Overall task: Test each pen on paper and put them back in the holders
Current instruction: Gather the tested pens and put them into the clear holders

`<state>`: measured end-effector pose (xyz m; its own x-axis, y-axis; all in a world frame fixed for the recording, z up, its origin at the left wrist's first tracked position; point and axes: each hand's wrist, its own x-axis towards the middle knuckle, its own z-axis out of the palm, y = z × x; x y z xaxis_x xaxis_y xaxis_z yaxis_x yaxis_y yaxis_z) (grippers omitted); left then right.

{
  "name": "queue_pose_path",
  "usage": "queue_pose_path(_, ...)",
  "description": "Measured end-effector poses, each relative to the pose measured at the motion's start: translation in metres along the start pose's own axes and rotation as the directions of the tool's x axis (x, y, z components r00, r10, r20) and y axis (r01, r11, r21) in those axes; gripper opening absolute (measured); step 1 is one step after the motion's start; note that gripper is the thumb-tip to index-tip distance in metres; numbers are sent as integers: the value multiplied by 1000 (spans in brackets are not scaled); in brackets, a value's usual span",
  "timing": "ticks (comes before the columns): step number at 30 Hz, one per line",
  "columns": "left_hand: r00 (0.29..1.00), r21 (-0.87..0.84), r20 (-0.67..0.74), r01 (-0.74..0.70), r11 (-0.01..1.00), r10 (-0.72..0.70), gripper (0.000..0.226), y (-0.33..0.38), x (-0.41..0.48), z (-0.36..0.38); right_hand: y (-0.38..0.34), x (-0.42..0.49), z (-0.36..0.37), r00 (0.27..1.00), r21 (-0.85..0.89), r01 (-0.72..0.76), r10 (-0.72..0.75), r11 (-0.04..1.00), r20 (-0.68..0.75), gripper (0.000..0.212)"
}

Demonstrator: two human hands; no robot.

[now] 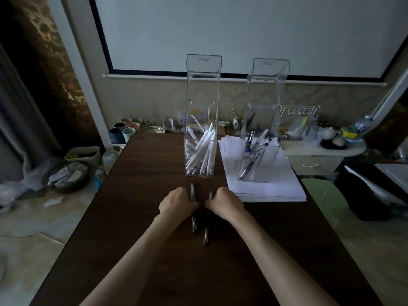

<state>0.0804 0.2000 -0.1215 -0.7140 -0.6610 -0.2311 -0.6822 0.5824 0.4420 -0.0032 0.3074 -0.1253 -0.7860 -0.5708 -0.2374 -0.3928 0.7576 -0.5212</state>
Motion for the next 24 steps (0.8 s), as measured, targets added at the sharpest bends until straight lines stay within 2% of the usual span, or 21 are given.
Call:
queue_pose_path(3, 999, -77, 36, 15, 997, -12, 32, -1, 3, 3, 8, -4, -3, 1000, 236, -23, 20, 971, 13, 35)
queue_pose_path(5, 995, -171, 81, -38, 984, 53, 29, -6, 5, 5, 14, -9, -9, 999, 422, -41, 25, 906, 43, 26)
queue_pose_path(8, 961, -386, 96, -205, 899, 260, 15, -2, -1, 3, 24, -13, -22, 998, 711, -42, -7, 702, 66, 12)
queue_pose_path(11, 898, -469, 86, -346, 813, 432, 10, 16, -6, -6, 31, -19, -45, 992, 860, 63, -123, 506, 0, 13)
queue_pose_path(14, 833, -438, 93, -458, 774, 545, 8, 40, -7, -16, 34, -24, -71, 970, 872, 183, -230, 454, -84, 19)
queue_pose_path(17, 773, -394, 52, -566, 724, 633, 11, 66, -8, -28, 35, -22, -94, 969, 844, 240, -177, 479, -175, 17)
queue_pose_path(20, 734, -354, -63, -650, 673, 676, 19, 87, -6, -38, 34, -18, -121, 940, 806, 342, -161, 483, -302, 11)
queue_pose_path(22, 747, -327, -163, -657, 679, 644, 24, 93, -3, -44, 33, -12, -144, 859, 737, 496, -133, 459, -495, 10)
queue_pose_path(24, 759, -307, -280, -651, 694, 588, 29, 93, 1, -47, 31, -5, -170, 709, 600, 632, -55, 491, -703, 10)
